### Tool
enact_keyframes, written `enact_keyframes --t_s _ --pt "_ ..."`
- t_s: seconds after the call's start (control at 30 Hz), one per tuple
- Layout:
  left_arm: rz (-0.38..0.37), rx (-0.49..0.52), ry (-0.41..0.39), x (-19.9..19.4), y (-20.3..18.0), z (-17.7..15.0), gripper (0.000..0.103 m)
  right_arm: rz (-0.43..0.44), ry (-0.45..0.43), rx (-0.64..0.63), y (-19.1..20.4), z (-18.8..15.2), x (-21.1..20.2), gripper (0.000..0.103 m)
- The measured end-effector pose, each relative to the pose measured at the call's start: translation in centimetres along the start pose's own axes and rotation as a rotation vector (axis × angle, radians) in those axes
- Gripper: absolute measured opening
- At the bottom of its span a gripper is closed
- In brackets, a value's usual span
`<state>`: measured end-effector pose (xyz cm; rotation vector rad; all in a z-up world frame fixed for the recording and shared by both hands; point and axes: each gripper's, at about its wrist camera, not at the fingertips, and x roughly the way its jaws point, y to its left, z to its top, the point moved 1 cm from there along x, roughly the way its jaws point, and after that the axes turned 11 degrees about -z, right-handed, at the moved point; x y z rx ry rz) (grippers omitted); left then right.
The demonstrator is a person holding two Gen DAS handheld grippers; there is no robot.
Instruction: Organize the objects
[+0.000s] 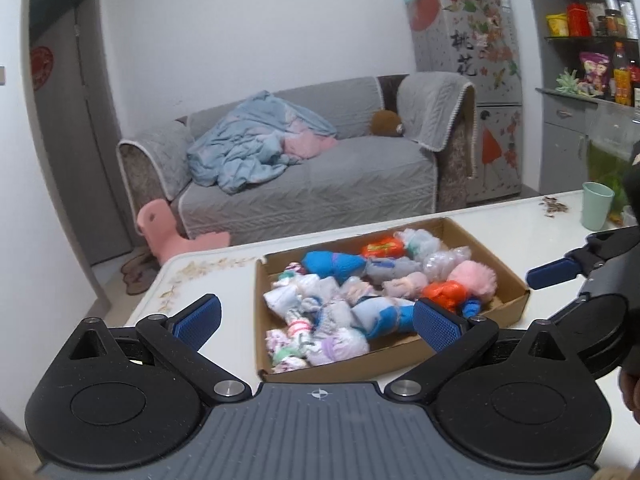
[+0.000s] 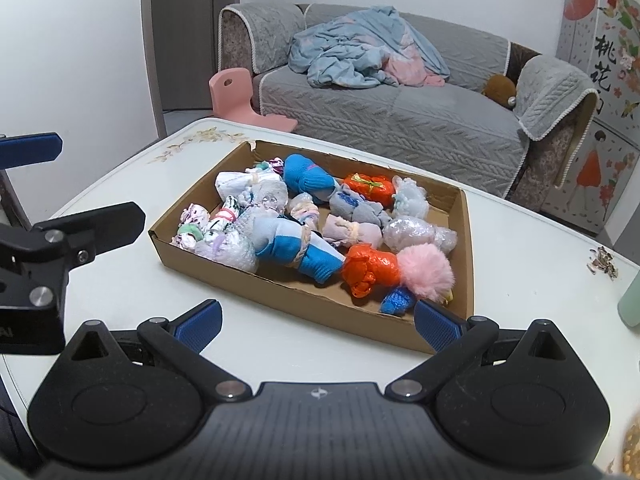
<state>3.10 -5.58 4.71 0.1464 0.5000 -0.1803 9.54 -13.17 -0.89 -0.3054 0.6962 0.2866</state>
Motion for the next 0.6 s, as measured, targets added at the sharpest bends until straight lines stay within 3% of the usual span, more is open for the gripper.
enact_keyframes --t_s 0.6 --pt "0.014 -0.070 -0.010 0.0 2.7 1.4 0.102 0.015 -0.017 -0.013 1.3 1.3 0.4 0.102"
